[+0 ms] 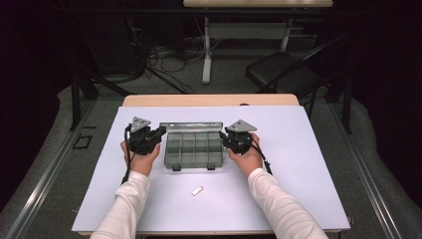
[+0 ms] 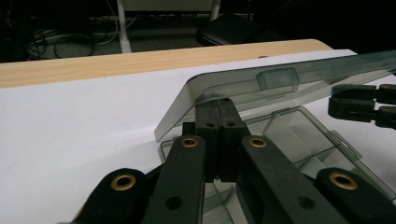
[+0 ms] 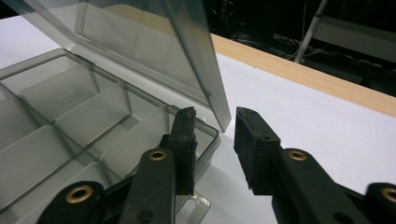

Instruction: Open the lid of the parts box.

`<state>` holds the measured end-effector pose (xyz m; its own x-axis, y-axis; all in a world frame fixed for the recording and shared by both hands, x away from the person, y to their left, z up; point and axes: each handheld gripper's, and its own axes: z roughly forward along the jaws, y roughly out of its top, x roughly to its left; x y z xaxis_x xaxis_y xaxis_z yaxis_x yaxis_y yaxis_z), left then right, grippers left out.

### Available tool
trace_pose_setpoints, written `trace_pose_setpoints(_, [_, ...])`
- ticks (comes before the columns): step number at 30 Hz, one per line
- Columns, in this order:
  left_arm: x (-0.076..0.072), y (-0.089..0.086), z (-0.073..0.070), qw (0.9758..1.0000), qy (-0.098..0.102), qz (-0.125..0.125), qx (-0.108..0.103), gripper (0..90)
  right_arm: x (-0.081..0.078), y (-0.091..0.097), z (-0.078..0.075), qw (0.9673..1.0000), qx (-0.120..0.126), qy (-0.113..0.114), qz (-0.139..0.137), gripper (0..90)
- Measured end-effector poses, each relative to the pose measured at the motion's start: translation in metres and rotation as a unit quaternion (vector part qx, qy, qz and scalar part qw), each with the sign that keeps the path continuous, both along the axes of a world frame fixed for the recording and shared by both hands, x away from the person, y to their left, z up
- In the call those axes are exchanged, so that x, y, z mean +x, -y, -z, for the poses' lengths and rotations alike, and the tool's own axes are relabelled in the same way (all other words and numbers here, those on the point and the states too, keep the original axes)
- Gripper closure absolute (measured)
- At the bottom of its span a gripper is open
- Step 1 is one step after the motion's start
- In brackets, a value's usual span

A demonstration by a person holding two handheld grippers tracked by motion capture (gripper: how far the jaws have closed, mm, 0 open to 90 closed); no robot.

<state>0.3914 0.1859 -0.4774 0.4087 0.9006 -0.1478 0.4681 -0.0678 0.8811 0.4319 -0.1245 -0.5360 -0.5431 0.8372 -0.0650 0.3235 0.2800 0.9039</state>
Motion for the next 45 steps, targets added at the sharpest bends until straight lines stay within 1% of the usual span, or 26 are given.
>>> trace_pose_setpoints(2, [0.001,0.001,0.001,1.0000,0.000,0.002,0.000,90.0,0.003,-0.001,0.002,1.0000,0.001,0.007,0.004,71.3])
trace_pose_setpoints(4, [0.001,0.002,0.001,1.0000,0.000,0.002,0.002,90.0,0.003,-0.001,0.003,1.0000,0.003,0.004,0.005,72.1])
trace_pose_setpoints(5, [0.001,0.002,0.001,1.0000,-0.001,0.004,0.004,90.0,0.005,-0.001,0.004,0.9999,0.008,0.008,0.006,72.8])
trace_pose_setpoints(7, [0.001,0.002,0.002,1.0000,0.000,0.004,0.004,90.0,0.005,-0.002,0.004,0.9999,0.007,0.007,0.006,73.2])
trace_pose_setpoints(8, [0.001,0.002,0.001,1.0000,-0.001,0.003,0.004,90.0,0.006,-0.002,0.006,0.9999,0.000,0.010,0.009,74.7])
trace_pose_setpoints(10, [0.001,0.002,0.001,1.0000,-0.001,0.002,0.004,90.0,0.006,-0.002,0.006,0.9999,0.000,0.012,0.010,75.0])
trace_pose_setpoints(11, [0.001,0.002,0.001,1.0000,0.000,0.000,0.002,90.0,0.007,-0.002,0.006,0.9998,0.004,0.014,0.011,75.4])
trace_pose_setpoints(14, [0.000,0.001,0.001,1.0000,-0.001,0.002,0.003,90.0,0.008,-0.003,0.007,0.9999,0.008,0.010,0.010,77.4])
trace_pose_setpoints(18, [0.000,0.001,0.001,1.0000,-0.002,0.003,0.003,90.0,0.008,-0.004,0.007,0.9999,0.000,0.014,0.005,79.9])
trace_pose_setpoints(19, [0.000,0.002,0.001,1.0000,0.001,0.002,0.003,90.0,0.008,-0.004,0.007,0.9999,0.000,0.013,0.006,80.2])
trace_pose_setpoints(21, [0.000,0.002,0.001,1.0000,0.000,0.002,0.004,90.0,0.007,-0.004,0.006,0.9999,0.000,0.012,0.005,81.2])
trace_pose_setpoints(27, [-0.003,0.003,0.003,0.9999,-0.003,0.006,0.010,89.3,0.007,-0.004,0.006,0.9999,0.002,0.011,0.005,81.5])
trace_pose_setpoints(30, [-0.003,0.003,0.005,0.9999,-0.004,0.005,0.010,88.2,0.007,-0.004,0.006,0.9999,0.003,0.010,0.006,81.6])
trace_pose_setpoints(31, [-0.004,0.002,0.006,0.9999,-0.007,0.005,0.009,88.0,0.007,-0.004,0.006,0.9999,0.002,0.009,0.006,81.6])
trace_pose_setpoints(33, [-0.004,0.001,0.006,0.9999,-0.007,0.006,0.009,87.5,0.007,-0.004,0.006,0.9999,0.001,0.009,0.006,81.6])
trace_pose_setpoints(34, [-0.004,0.001,0.007,0.9999,-0.009,0.007,0.009,86.8,0.007,-0.004,0.005,1.0000,0.001,0.005,0.005,81.9])
trace_pose_setpoints(37, [-0.006,0.001,0.008,0.9998,-0.014,0.013,0.008,85.1,0.006,-0.004,0.005,1.0000,0.001,0.003,0.006,82.6])
trace_pose_setpoints(39, [-0.007,0.001,0.011,0.9997,-0.016,0.015,0.013,84.1,0.006,-0.004,0.004,1.0000,0.000,0.000,0.006,83.7])
trace_pose_setpoints(40, [-0.009,0.002,0.013,0.9995,-0.020,0.017,0.020,82.0,0.006,-0.003,0.004,1.0000,0.000,-0.002,0.005,83.8])
trace_pose_setpoints(41, [-0.009,0.002,0.013,0.9995,-0.020,0.017,0.020,81.4,0.006,-0.003,0.004,1.0000,0.000,-0.002,0.005,83.8])
trace_pose_setpoints(42, [-0.010,0.001,0.017,0.9992,-0.026,0.018,0.026,79.9,0.005,-0.003,0.004,1.0000,0.001,-0.003,0.004,83.8])
trace_pose_setpoints(43, [-0.010,0.000,0.019,0.9990,-0.029,0.013,0.032,77.9,0.005,-0.003,0.004,1.0000,0.000,-0.003,0.003,83.6])
trace_pose_setpoints(44, [-0.010,0.000,0.019,0.9990,-0.029,0.013,0.032,75.2,0.005,-0.003,0.004,1.0000,-0.001,-0.004,0.003,83.5])
trace_pose_setpoints(45, [-0.010,-0.002,0.024,0.9983,-0.046,0.013,0.033,72.0,0.004,-0.004,0.004,1.0000,0.000,-0.005,0.003,83.4])
